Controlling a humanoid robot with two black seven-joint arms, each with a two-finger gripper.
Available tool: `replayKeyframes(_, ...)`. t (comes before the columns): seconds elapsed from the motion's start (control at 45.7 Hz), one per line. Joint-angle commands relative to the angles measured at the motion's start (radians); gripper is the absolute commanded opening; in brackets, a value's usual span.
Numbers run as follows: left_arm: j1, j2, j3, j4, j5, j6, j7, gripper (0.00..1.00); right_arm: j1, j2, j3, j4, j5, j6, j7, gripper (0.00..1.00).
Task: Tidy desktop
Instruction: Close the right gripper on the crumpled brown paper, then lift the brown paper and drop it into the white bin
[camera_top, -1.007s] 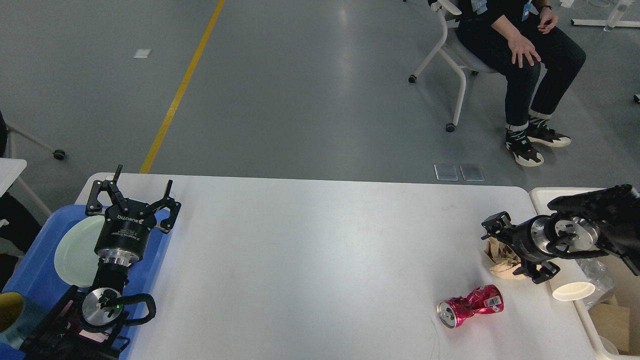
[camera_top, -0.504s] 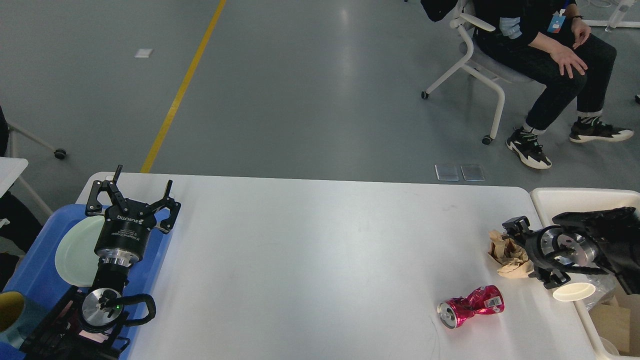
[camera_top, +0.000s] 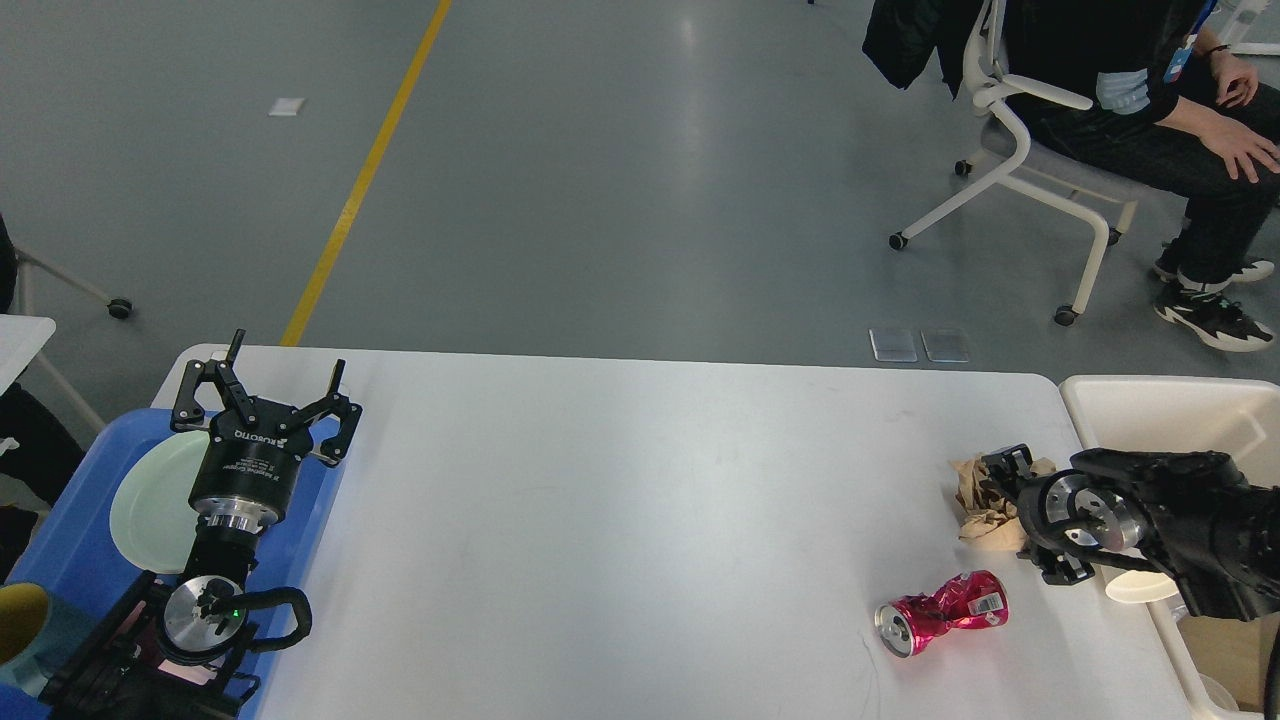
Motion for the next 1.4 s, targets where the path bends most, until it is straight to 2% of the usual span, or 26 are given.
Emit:
replayKeyframes(0.0, 0.0, 0.0, 0.0, 0.0, 0.0, 0.0, 0.0, 0.96, -0.004, 0.002, 0.001, 0.009, -0.002, -0.001, -0.008, 0.57)
replayKeyframes(0.066, 0.0, 0.0, 0.0, 0.0, 0.0, 0.0, 0.0, 0.96, 0.001, 0.008, 0.001, 0.021, -0.01, -0.001, -0.008, 0.42)
replayKeyframes(0.175, 0.001, 0.0, 0.0, 0.0, 0.0, 0.0, 0.0, 0.96, 0.0, 0.009, -0.007, 0.031, -0.017, 0.001, -0.009, 0.08)
replayKeyframes(0.219, 0.0, 0.0, 0.0, 0.0, 0.0, 0.0, 0.0, 0.96, -0.002, 0.009, -0.007, 0.031, -0.017, 0.002, -0.011, 0.0)
replayKeyframes(0.569, 0.0, 0.0, 0.0, 0.0, 0.0, 0.0, 0.0, 0.96, 0.033, -0.014, -0.002, 0.067, -0.014, -0.002, -0.016, 0.0)
replayKeyframes(0.722, 0.0, 0.0, 0.0, 0.0, 0.0, 0.0, 0.0, 0.96, 0.087, -0.032, -0.01, 0.089, -0.017, 0.006, -0.072, 0.0)
replayKeyframes(0.832, 0.0, 0.0, 0.0, 0.0, 0.0, 0.0, 0.0, 0.96, 0.168, -0.075, -0.023, 0.165, -0.045, 0.018, -0.106, 0.0)
replayKeyframes(0.963, 0.0, 0.0, 0.0, 0.0, 0.0, 0.0, 0.0, 0.96, 0.367, -0.138, -0.069, 0.408, -0.209, 0.061, -0.106, 0.0)
replayKeyframes(1.095, 0.001, 0.0, 0.0, 0.0, 0.0, 0.0, 0.0, 0.96, 0.585, -0.132, -0.197, 0.583, -0.295, 0.165, -0.106, 0.0)
replayKeyframes(1.248, 0.0, 0.0, 0.0, 0.0, 0.0, 0.0, 0.0, 0.96, 0.861, -0.062, -0.371, 0.731, -0.318, 0.301, -0.106, 0.0)
replayKeyframes(1.379, 0.001, 0.0, 0.0, 0.0, 0.0, 0.0, 0.0, 0.96, 1.133, 0.063, -0.508, 0.915, -0.323, 0.346, -0.106, 0.0)
